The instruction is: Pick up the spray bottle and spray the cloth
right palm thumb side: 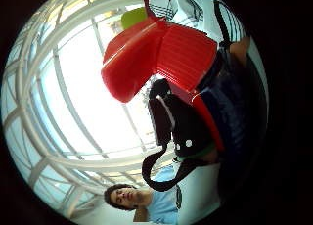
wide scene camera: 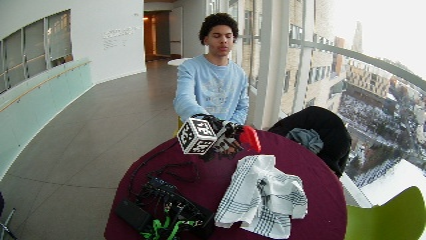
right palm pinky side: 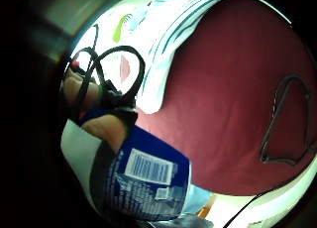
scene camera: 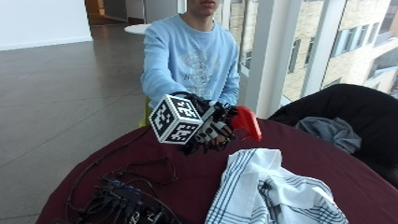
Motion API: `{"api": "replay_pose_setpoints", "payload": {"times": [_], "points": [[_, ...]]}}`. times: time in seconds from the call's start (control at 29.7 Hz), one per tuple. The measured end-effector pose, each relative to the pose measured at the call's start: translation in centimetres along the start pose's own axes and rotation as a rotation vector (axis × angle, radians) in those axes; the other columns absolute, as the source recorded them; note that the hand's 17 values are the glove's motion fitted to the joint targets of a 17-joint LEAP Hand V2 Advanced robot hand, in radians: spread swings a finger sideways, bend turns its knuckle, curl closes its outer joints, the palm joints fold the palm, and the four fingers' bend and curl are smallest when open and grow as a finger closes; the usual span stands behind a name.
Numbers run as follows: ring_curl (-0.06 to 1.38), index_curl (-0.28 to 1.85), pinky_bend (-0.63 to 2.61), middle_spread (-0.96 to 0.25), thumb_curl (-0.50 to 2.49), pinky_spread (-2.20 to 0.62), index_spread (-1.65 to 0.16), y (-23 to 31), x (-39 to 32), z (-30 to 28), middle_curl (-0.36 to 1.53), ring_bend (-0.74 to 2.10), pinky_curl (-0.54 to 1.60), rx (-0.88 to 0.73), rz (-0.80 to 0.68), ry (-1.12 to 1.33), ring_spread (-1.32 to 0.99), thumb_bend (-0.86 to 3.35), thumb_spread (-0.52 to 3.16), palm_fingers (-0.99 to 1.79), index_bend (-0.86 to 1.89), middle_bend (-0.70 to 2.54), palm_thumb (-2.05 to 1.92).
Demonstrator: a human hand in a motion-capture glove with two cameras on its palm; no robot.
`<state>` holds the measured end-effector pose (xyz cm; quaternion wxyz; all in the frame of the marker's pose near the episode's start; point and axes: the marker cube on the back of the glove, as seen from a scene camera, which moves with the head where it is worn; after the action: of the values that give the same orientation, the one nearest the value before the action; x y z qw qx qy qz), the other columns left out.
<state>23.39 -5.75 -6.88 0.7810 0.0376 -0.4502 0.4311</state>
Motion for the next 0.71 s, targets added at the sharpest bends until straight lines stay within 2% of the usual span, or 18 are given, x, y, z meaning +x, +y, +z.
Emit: {"api": "replay_pose_setpoints", "payload": {"times": [0.5,0.71], "points": [[0.40,0.32,0.26,-0.04,0.28,0.19,-0.15,0.0,-0.2,0.9,0.47,0.56,0.37,-0.007,-0.032,-0.007,0.05,-0.01,1.21,1.16,0.12,0.41,0.56],[0.40,0.32,0.26,-0.04,0.29,0.19,-0.15,0.5,-1.5,1.4,0.47,0.56,0.37,0.044,-0.158,-0.040,0.06,-0.01,1.22,1.16,0.13,0.41,0.57]]}}
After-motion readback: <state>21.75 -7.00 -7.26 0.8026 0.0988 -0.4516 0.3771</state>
